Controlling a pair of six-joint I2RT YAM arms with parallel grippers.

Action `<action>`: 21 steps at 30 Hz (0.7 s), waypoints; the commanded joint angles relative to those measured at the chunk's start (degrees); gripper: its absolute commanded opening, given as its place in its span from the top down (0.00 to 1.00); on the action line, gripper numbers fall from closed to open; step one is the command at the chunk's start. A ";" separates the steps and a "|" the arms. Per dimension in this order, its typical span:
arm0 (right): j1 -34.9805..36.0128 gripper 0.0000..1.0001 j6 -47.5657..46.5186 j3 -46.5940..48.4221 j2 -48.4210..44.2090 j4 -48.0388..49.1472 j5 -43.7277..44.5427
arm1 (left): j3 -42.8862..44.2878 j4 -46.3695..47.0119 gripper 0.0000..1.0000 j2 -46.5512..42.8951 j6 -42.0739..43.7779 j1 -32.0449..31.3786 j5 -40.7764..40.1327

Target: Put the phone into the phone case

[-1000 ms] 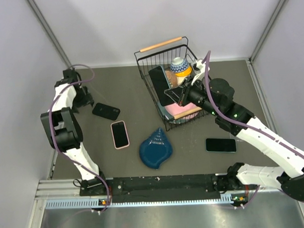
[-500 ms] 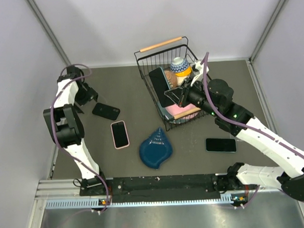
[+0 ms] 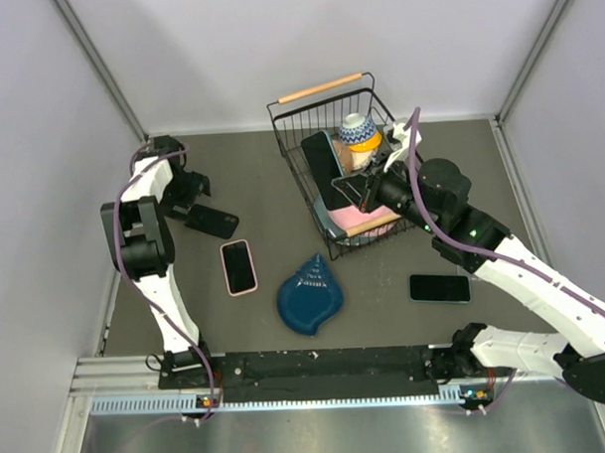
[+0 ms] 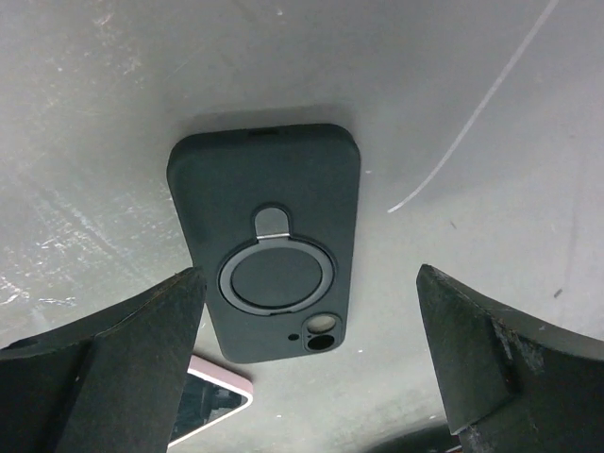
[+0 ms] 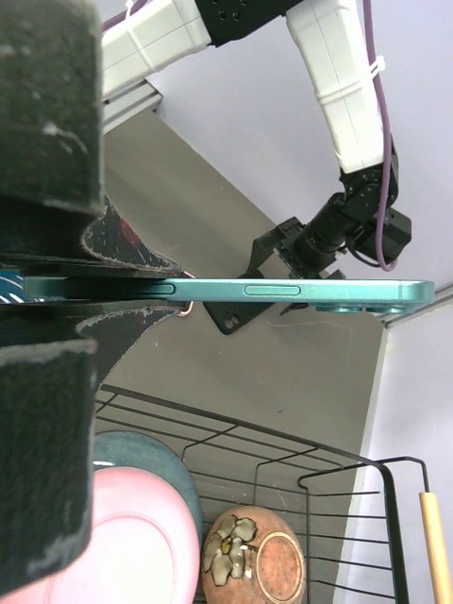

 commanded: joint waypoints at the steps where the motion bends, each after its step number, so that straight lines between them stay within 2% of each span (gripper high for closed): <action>1: 0.56 1.00 -1.76 1.88 -1.56 4.52 0.69 | -0.67 0.22 0.01 1.05 -4.35 -0.12 -2.15; 9: 0.56 1.00 -2.29 2.23 -0.76 4.43 0.69 | 0.82 -3.03 0.01 4.12 -5.67 -0.91 -6.02; 18: 0.56 1.00 -2.20 2.84 -0.33 4.43 0.69 | 1.18 -3.65 0.01 6.68 -6.20 -1.09 -4.97; 21: 0.56 1.00 -2.11 2.84 -0.32 4.43 0.69 | -0.13 -3.56 0.10 6.33 -6.11 -1.00 -5.23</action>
